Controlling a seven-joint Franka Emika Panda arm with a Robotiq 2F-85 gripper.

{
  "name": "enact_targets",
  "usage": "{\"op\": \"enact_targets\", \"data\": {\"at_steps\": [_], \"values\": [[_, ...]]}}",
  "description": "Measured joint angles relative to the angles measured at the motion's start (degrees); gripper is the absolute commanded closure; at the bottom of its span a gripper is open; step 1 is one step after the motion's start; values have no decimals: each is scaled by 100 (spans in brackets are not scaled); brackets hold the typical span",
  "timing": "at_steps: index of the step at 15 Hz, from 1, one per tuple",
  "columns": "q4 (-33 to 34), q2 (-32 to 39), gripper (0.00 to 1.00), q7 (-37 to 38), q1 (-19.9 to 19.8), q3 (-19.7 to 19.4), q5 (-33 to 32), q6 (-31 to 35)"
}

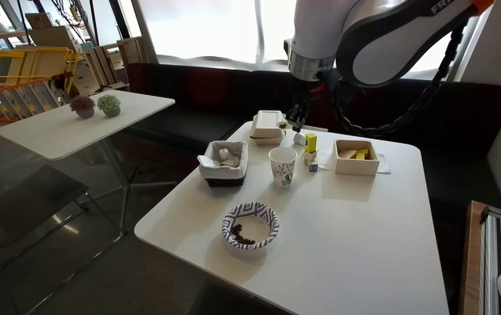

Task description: Pick up the spoon and scoop some of the contents from the bowl and pour them in the cup

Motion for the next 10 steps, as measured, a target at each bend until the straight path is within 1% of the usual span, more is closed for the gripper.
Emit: {"op": "enact_targets", "data": {"at_steps": [4,7,10], "values": [[-26,178,96,677,-47,-47,-657,-158],[-10,306,96,1074,-34,-53,-1089,-414],[72,456,96,1472,62,-46,-1543,-798]]}}
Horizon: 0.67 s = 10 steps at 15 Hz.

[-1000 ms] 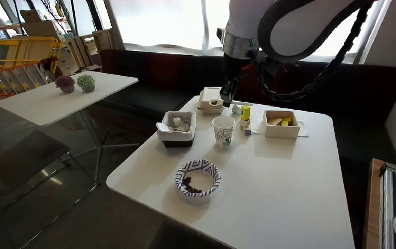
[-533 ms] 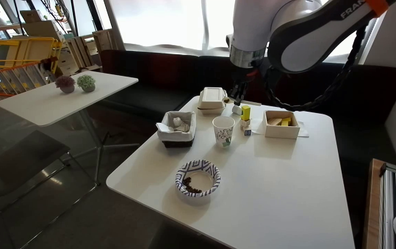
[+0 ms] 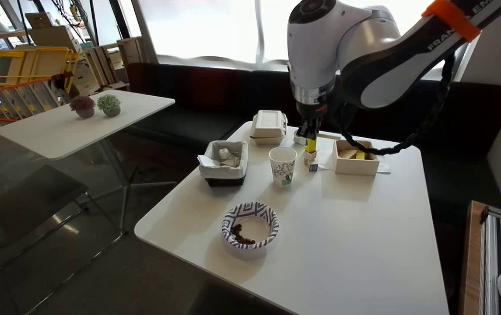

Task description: Pick up the spoon and scoop some of the contents from the bowl and pour them in the cup

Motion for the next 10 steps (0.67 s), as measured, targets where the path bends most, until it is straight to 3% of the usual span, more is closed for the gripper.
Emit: {"op": "enact_targets", "data": {"at_steps": [10], "values": [[638,703,96,722,622,40,-638,-1241]]}}
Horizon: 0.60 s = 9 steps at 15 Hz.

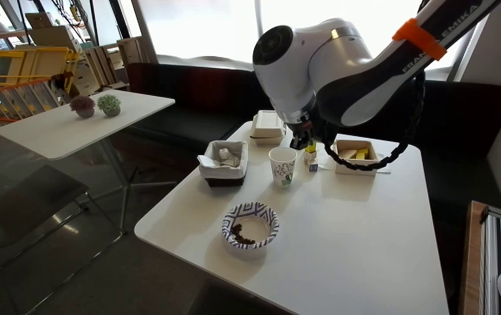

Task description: Pick up the spoon and scoop some of the contents from the bowl and pour them in the cup

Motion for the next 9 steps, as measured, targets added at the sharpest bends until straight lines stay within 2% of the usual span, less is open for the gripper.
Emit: {"op": "enact_targets", "data": {"at_steps": [9], "values": [[864,813,96,111,340,-6,-282,-796]]}}
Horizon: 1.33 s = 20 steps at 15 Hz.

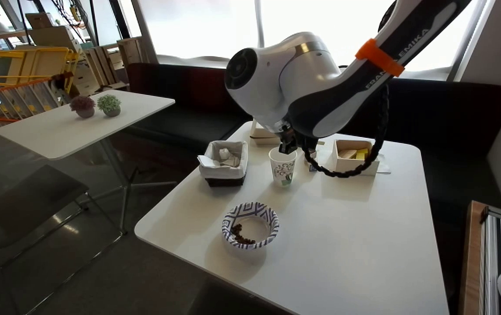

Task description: Pick up the spoon and scoop some of the contents from the bowl and pour them in the cup

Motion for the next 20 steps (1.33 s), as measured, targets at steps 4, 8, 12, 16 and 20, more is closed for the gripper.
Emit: {"op": "enact_targets", "data": {"at_steps": [4,8,12,16,20], "values": [[372,368,96,0,48,-46,-85,-256],[712,685,96,82,147,-68,-162,-662],[1005,962,96,164,282,-71,-187,-1140],[1255,1194,96,237,400,-71,-195,-1482],[1461,1391,96,280,522,-70,-204,-1723]]}}
